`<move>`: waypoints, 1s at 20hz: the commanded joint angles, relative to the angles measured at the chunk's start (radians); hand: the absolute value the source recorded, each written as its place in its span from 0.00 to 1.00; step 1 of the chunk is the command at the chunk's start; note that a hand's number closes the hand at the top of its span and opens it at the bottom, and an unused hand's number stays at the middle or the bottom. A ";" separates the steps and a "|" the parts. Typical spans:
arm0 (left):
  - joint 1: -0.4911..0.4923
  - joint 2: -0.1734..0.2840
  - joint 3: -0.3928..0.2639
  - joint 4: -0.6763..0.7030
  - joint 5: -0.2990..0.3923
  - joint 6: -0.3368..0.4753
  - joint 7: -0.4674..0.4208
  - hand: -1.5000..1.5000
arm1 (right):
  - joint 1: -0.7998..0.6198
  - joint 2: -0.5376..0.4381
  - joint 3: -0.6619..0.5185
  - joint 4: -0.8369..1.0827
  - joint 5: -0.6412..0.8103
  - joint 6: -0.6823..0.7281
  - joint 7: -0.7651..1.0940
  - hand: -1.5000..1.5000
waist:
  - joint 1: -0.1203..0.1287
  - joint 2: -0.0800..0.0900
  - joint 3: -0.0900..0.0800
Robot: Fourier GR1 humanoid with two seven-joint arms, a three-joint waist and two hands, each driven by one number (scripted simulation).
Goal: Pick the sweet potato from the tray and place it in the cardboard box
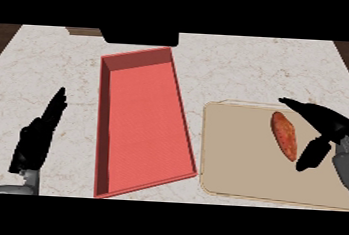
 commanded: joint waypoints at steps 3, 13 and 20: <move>0.026 -0.032 0.022 0.003 -0.019 -0.028 -0.042 0.50 | -0.009 0.061 -0.045 0.043 0.080 0.005 -0.029 0.00 | 0.001 0.000 0.000; 0.003 -0.039 0.053 -0.025 -0.052 -0.053 0.018 0.50 | 0.056 0.107 -0.045 0.097 0.203 -0.068 -0.137 0.00 | 0.000 0.001 0.000; -0.050 -0.072 0.065 0.072 -0.073 -0.046 -0.020 0.50 | -0.051 0.106 -0.092 0.263 0.223 -0.021 -0.202 1.00 | 0.001 0.002 0.000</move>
